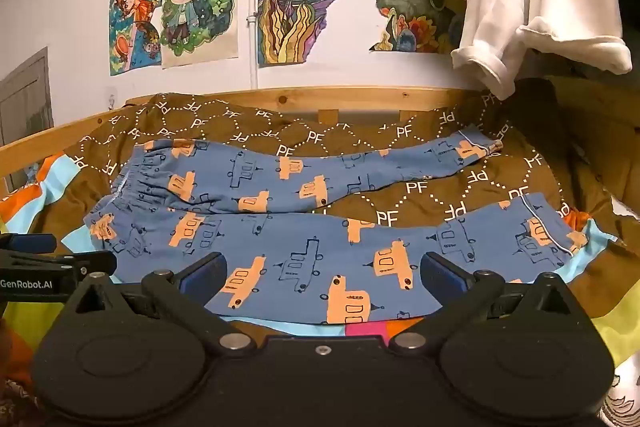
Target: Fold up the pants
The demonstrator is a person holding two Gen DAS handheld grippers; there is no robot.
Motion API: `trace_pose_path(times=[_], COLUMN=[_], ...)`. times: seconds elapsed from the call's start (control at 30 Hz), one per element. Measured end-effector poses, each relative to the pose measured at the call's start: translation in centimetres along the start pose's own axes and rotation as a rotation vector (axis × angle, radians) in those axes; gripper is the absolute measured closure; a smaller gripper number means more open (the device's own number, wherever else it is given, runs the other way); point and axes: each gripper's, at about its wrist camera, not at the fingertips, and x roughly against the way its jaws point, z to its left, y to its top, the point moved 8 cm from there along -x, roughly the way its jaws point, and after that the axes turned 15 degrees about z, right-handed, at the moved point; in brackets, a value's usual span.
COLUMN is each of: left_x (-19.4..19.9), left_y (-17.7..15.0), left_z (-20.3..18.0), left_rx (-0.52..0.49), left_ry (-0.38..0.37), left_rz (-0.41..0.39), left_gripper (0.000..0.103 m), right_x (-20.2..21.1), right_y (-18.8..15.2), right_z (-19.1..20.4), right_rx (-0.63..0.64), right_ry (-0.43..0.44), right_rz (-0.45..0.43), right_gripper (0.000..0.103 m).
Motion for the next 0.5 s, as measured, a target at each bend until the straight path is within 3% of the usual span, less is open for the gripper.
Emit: trace_pose_path(times=[0.5], left_x=[-0.4], left_y=[-0.1], left_z=[0.4], left_rx=[0.016], left_ry=[0.002], left_rz=[0.002], left_gripper=[0.000], right_x=[-0.2], right_y=[0.2], right_z=[-0.5], right_rx=[-0.016], right_ry=[0.000], right_rz=[-0.003], right_gripper=[0.001])
